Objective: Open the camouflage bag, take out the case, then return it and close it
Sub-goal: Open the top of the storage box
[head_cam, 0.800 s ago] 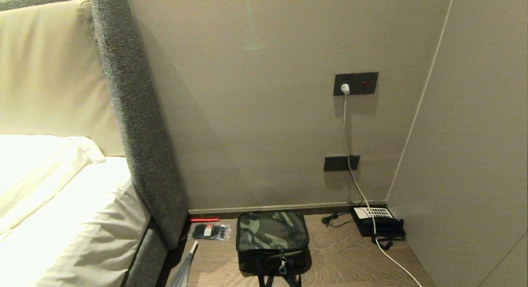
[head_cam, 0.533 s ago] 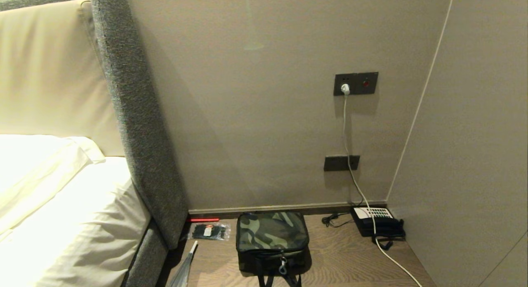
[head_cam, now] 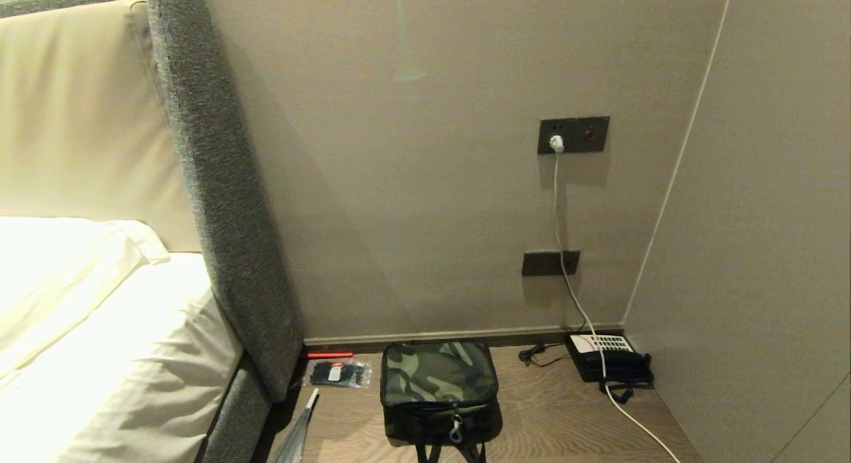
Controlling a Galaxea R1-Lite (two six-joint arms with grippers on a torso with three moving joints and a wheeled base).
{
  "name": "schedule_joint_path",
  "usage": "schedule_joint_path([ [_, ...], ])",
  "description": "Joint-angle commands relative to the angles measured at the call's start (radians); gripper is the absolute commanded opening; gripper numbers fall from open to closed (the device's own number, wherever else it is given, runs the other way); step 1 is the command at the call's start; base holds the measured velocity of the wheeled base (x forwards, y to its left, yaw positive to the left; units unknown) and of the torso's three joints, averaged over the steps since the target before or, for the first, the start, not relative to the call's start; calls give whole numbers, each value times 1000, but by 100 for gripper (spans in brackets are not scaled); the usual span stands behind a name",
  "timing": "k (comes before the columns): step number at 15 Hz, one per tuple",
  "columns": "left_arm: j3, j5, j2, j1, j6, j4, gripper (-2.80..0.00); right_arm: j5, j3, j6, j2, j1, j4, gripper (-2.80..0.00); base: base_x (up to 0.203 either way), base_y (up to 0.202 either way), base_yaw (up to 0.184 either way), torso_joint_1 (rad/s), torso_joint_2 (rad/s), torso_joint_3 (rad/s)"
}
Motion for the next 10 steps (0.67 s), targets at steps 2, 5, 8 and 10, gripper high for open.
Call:
schedule_joint_path([
  [2, 0, 0, -2, 1, -1, 0, -280, 0, 13, 1, 1, 0, -1, -280, 0, 0, 0, 0, 0, 0],
  [5, 0, 0, -2, 0, -1, 0, -280, 0, 12, 1, 1, 0, -1, -280, 0, 0, 0, 0, 0, 0],
  [8, 0, 0, -2, 1, 1, 0, -280, 0, 12, 1, 1, 0, -1, -280, 0, 0, 0, 0, 0, 0],
  [10, 0, 0, -2, 1, -1, 0, -280, 0, 12, 1, 1, 0, -1, -280, 0, 0, 0, 0, 0, 0],
])
